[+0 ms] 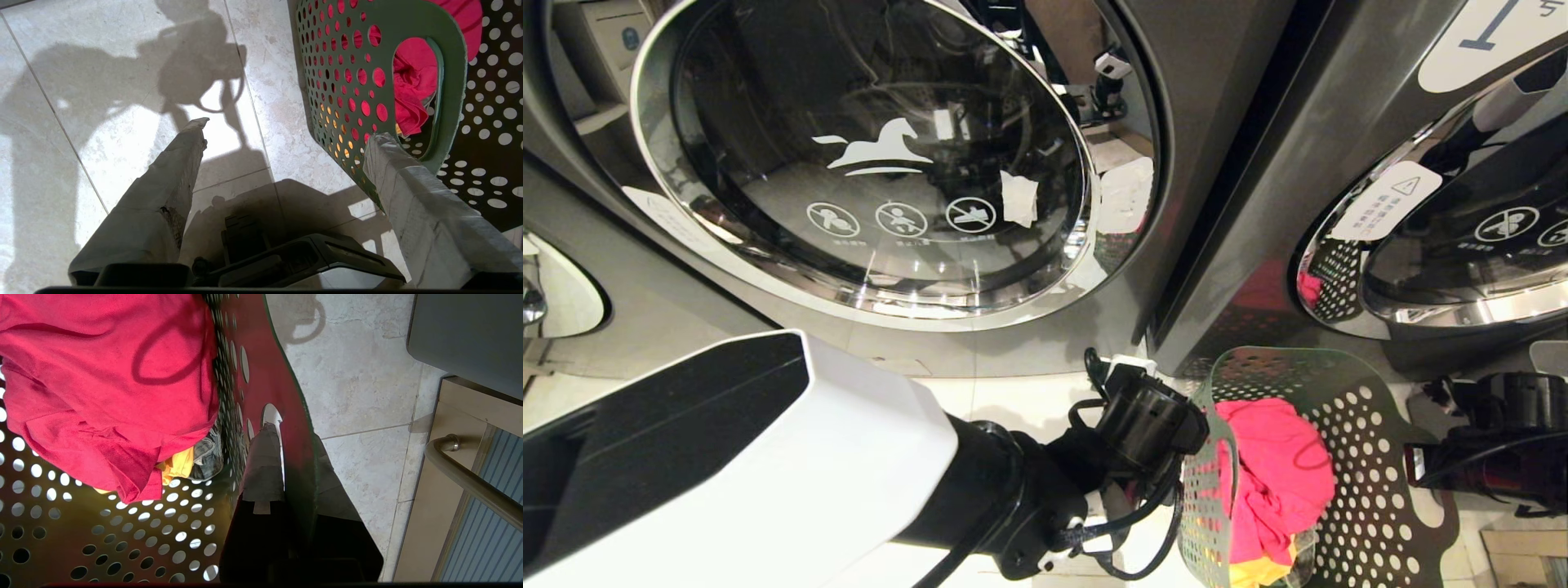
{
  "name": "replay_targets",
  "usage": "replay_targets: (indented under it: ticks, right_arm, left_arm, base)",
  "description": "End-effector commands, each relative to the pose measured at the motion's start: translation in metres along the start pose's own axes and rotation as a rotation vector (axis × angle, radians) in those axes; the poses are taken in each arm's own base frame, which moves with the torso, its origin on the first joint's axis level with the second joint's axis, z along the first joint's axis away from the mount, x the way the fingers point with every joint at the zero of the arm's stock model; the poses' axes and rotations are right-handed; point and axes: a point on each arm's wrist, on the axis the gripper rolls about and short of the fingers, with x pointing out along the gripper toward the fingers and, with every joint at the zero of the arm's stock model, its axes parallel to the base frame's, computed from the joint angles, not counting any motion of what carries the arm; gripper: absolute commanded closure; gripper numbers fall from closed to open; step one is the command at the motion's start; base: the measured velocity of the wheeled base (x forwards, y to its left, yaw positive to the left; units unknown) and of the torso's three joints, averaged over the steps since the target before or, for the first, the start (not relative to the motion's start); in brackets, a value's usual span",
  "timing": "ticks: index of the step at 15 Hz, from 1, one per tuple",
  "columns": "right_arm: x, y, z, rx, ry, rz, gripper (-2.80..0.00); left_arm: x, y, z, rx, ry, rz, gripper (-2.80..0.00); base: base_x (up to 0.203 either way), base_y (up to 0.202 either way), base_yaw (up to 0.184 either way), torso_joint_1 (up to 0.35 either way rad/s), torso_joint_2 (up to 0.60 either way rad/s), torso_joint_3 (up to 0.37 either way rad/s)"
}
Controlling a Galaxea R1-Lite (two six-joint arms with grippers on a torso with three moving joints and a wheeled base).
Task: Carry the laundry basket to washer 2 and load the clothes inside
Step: Pick up the clothes basket and put it beside the washing machine, then open the lid of the washing machine
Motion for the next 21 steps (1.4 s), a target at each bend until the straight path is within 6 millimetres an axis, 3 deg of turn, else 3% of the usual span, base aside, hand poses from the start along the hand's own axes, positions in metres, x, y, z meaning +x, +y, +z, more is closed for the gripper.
replay_targets:
  ticks: [1, 4, 9, 11, 12, 13, 18, 21]
  right_arm:
    - [0.0, 0.0, 0.001, -0.002, -0.005, 0.0, 0.0]
    - [-0.004, 0.0, -0.001, -0.004, -0.005, 0.001, 0.0]
    - [-0.034, 0.005, -0.002, -0.007, 0.018, 0.061, 0.0]
    - [-0.037, 0.006, -0.007, -0.008, 0.046, 0.074, 0.0]
    - [-0.033, 0.006, -0.009, -0.003, 0.058, 0.075, -2.55]
    - [-0.027, 0.006, -0.012, 0.001, 0.078, 0.077, -2.8]
    - [-0.017, 0.006, -0.004, -0.008, 0.057, 0.107, -2.8]
    - [-0.039, 0.006, -0.008, -0.047, 0.048, 0.09, -2.8]
  left_arm:
    - [-0.004, 0.001, 0.001, -0.004, -0.002, -0.001, -2.8]
    - [-0.01, 0.004, -0.003, 0.003, 0.008, 0.0, -2.8]
    - [-0.03, 0.015, -0.002, 0.001, 0.008, 0.002, -2.8]
    - [-0.038, 0.021, -0.004, 0.001, 0.014, 0.006, -2.8]
    - [-0.041, 0.023, -0.007, -0.003, 0.02, 0.009, -2.8]
    - [-0.044, 0.025, -0.009, -0.013, 0.027, 0.012, -2.8]
    - [-0.047, 0.027, -0.01, -0.019, 0.03, 0.014, -2.8]
    - [-0.066, 0.035, -0.001, -0.033, 0.004, 0.007, -2.8]
  base:
    - [0.0, 0.0, 0.0, 0.0, 0.0, 0.0]
    - [0.0, 0.0, 0.0, 0.0, 0.0, 0.0]
    - [0.0, 0.0, 0.0, 0.0, 0.0, 0.0]
    - [0.0, 0.0, 0.0, 0.0, 0.0, 0.0]
    - [0.0, 0.0, 0.0, 0.0, 0.0, 0.0]
    - [0.0, 0.0, 0.0, 0.0, 0.0, 0.0]
    - [0.0, 0.0, 0.0, 0.0, 0.0, 0.0]
    - [0.0, 0.0, 0.0, 0.0, 0.0, 0.0]
